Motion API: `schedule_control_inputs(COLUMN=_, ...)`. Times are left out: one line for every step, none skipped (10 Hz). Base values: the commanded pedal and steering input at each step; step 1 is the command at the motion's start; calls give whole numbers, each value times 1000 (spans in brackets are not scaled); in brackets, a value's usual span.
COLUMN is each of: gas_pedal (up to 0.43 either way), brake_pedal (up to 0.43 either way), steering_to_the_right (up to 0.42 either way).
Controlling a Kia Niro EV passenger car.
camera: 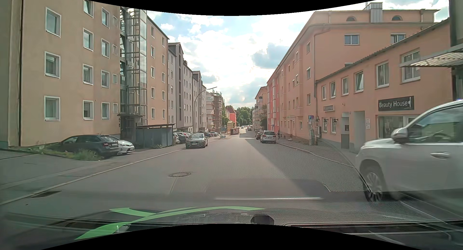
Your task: Follow the waypoints while adhering to traffic rules and regulations
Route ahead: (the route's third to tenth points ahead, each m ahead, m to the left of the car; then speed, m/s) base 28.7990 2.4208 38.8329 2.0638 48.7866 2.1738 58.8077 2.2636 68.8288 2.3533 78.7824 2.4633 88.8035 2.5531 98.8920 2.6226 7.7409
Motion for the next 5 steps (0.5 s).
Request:
schedule_control_inputs(gas_pedal=98, brake_pedal=0, steering_to_the_right=-6)
schedule_control_inputs(gas_pedal=98, brake_pedal=0, steering_to_the_right=-6)
schedule_control_inputs(gas_pedal=98, brake_pedal=0, steering_to_the_right=-6)
schedule_control_inputs(gas_pedal=98, brake_pedal=0, steering_to_the_right=-5)
schedule_control_inputs(gas_pedal=98, brake_pedal=0, steering_to_the_right=-4)
